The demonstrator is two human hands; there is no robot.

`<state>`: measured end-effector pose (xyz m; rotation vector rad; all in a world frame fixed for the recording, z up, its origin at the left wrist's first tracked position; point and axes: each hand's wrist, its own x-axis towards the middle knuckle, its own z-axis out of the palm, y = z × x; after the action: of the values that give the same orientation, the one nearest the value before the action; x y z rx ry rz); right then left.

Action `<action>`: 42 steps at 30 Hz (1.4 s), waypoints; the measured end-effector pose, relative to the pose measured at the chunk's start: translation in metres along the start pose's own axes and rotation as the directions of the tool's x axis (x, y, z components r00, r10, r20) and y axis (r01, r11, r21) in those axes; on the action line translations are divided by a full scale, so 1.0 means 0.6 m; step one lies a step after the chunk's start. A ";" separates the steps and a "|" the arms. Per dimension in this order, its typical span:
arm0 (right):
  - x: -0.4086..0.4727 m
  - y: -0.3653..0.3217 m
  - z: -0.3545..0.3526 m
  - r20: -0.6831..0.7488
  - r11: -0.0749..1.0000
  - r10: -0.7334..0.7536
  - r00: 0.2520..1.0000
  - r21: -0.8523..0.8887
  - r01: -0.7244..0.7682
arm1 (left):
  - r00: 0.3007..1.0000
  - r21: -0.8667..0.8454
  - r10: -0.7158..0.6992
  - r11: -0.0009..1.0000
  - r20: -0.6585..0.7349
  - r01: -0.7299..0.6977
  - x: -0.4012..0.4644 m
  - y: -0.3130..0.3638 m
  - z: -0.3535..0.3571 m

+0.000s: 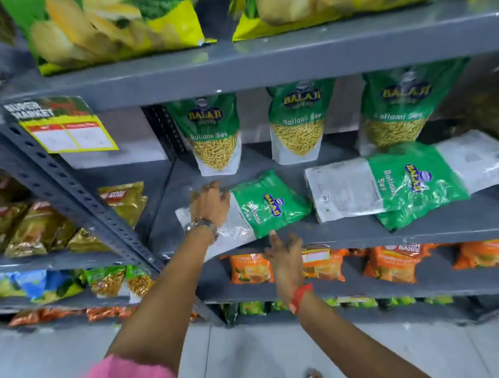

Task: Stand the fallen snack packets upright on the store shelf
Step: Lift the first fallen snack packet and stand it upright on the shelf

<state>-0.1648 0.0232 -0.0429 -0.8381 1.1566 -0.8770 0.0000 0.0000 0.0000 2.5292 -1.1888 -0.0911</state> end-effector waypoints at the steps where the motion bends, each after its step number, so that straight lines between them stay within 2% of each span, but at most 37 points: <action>1: 0.010 0.001 0.010 0.004 0.999 0.052 0.999 0.015 -0.052 | 0.996 0.044 -0.049 0.998 0.070 0.046 0.020 -0.001 0.004; 3: 0.027 0.000 0.023 0.018 0.990 0.117 0.993 0.083 -0.118 | 0.979 -0.007 -0.109 0.994 0.172 0.112 0.054 -0.003 0.005; 6: 0.049 0.002 0.037 -0.014 0.964 0.195 0.981 0.188 -0.189 | 0.934 -0.084 -0.111 0.985 0.340 0.148 0.099 -0.009 0.011; 10: 0.068 0.008 0.045 -0.057 0.946 0.273 0.960 0.197 -0.258 | 0.886 -0.172 -0.168 0.949 0.432 0.263 0.137 -0.015 0.006; 13: 0.073 0.013 0.054 -0.082 0.937 0.272 0.959 0.248 -0.245 | 0.878 -0.263 -0.198 0.905 0.435 0.334 0.139 -0.022 -0.006; 16: 0.070 0.004 0.060 -0.114 0.963 0.165 0.980 0.234 -0.135 | 0.900 -0.458 -0.177 0.812 0.398 0.362 0.127 -0.046 -0.014; 19: 0.077 -0.025 0.059 -0.139 0.997 -0.060 0.989 0.041 0.066 | 0.914 -0.687 -0.235 0.603 0.331 0.404 0.100 -0.072 -0.037; 21: 0.088 -0.054 0.061 -0.111 0.974 -0.220 0.969 -0.075 0.212 | 0.907 -0.761 -0.256 0.494 0.334 0.420 0.083 -0.084 -0.060; 25: 0.112 -0.108 0.076 0.014 0.886 -0.455 0.890 -0.095 0.454 | 0.876 -0.813 -0.267 0.338 0.401 0.475 0.063 -0.093 -0.089; 29: 0.139 -0.143 0.098 0.061 0.819 -0.562 0.825 -0.095 0.566 | 0.879 -0.869 -0.297 0.220 0.373 0.443 0.068 -0.081 -0.100; 33: 0.165 -0.156 0.106 0.103 0.801 -0.575 0.812 -0.133 0.584 | 0.861 -0.884 -0.305 0.107 0.406 0.455 0.077 -0.063 -0.093; 38: 0.174 -0.161 0.108 0.179 0.830 -0.531 0.828 -0.085 0.551 | 0.843 -0.923 -0.444 0.085 0.302 0.375 0.081 -0.044 -0.074; 40: 0.174 -0.162 0.104 0.191 0.853 -0.494 0.848 -0.080 0.515 | 0.829 -0.955 -0.535 0.125 0.163 0.269 0.081 -0.041 -0.069; 42: 0.172 -0.163 0.096 0.208 0.880 -0.459 0.864 -0.025 0.473 | 0.821 -0.977 -0.571 0.192 -0.031 0.097 0.062 -0.032 -0.066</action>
<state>-0.1044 -0.1051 0.0153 -1.2718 0.8237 -1.1203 0.0460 -0.0056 0.0339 1.4565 -0.1313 -0.2949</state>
